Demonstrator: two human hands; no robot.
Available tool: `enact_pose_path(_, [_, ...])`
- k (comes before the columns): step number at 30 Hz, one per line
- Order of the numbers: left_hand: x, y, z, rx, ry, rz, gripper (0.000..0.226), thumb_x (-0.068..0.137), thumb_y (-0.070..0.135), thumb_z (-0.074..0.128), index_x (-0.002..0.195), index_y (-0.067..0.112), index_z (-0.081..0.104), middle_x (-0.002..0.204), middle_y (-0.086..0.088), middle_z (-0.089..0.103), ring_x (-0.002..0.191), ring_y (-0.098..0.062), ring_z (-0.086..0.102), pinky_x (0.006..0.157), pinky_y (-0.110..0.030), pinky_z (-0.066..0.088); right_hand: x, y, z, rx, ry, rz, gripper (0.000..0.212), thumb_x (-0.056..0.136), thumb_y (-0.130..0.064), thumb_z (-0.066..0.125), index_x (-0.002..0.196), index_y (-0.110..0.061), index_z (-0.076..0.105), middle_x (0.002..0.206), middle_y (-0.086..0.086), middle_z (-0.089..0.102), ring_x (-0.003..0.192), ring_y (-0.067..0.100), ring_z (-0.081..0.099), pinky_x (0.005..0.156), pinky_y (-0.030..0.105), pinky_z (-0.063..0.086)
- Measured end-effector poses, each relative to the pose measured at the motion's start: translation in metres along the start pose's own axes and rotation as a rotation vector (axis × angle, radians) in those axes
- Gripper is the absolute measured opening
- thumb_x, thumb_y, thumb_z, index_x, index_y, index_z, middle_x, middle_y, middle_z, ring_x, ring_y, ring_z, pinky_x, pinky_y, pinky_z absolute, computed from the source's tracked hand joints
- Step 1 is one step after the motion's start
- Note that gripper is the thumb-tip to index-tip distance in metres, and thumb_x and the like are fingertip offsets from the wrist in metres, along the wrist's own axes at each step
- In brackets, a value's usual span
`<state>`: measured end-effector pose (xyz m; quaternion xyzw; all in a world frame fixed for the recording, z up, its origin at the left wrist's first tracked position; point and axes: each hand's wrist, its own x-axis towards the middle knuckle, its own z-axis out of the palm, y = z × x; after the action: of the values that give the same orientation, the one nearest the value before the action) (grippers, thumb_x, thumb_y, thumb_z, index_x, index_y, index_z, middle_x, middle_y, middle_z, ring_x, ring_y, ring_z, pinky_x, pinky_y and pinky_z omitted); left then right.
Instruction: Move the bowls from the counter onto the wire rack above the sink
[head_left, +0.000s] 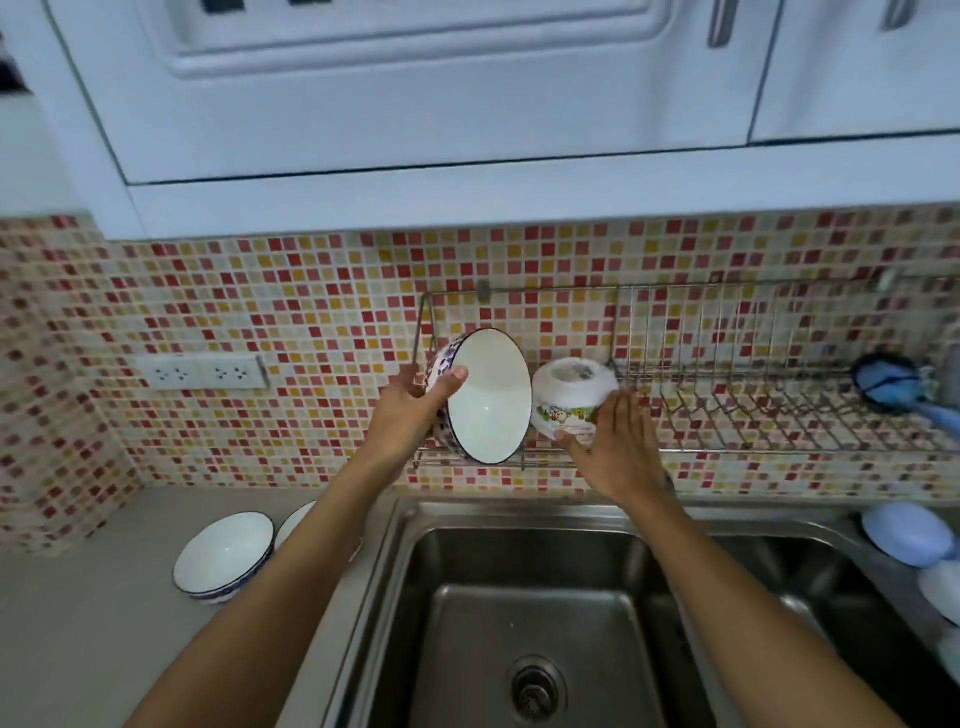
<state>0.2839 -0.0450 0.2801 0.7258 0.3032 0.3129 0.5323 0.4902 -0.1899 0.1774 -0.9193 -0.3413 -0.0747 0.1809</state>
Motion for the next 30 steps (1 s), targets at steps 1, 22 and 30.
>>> enact_pose_path(1, [0.005, 0.007, 0.003, 0.033, 0.01, 0.033, 0.068, 0.083, 0.047, 0.064, 0.136, 0.01, 0.044, 0.129, -0.012, 0.058, 0.097, -0.019, 0.062, 0.084, -0.032, 0.057, 0.0, -0.001, 0.0, -0.021, -0.003, -0.009, 0.102, 0.084, -0.076, 0.02, 0.15, -0.002, -0.006, 0.16, 0.02, -0.006, 0.149, 0.03, -0.004, 0.12, 0.041, -0.005])
enact_pose_path(22, [0.09, -0.055, 0.046, 1.115, -0.068, 0.647, 0.1, 0.055, 0.035, 0.09, 0.136, 0.002, 0.042, 0.13, -0.026, 0.047, 0.119, -0.045, 0.046, 0.095, -0.055, 0.05, 0.0, -0.002, 0.003, -0.109, -0.022, 0.013, 0.111, 0.072, -0.08, -0.009, 0.15, -0.001, -0.007, 0.16, 0.02, -0.003, 0.149, 0.028, -0.005, 0.118, 0.039, -0.012])
enact_pose_path(30, [0.103, -0.075, 0.045, 1.021, -0.143, 0.638, 0.101, 0.06, 0.04, 0.086, 0.141, 0.012, 0.032, 0.14, -0.017, 0.035, 0.126, -0.034, 0.038, 0.101, -0.047, 0.048, 0.002, -0.001, 0.007, -0.13, -0.026, 0.02, 0.106, 0.078, -0.079, -0.003, 0.15, -0.001, -0.007, 0.16, 0.019, -0.004, 0.149, 0.026, -0.005, 0.12, 0.041, -0.008])
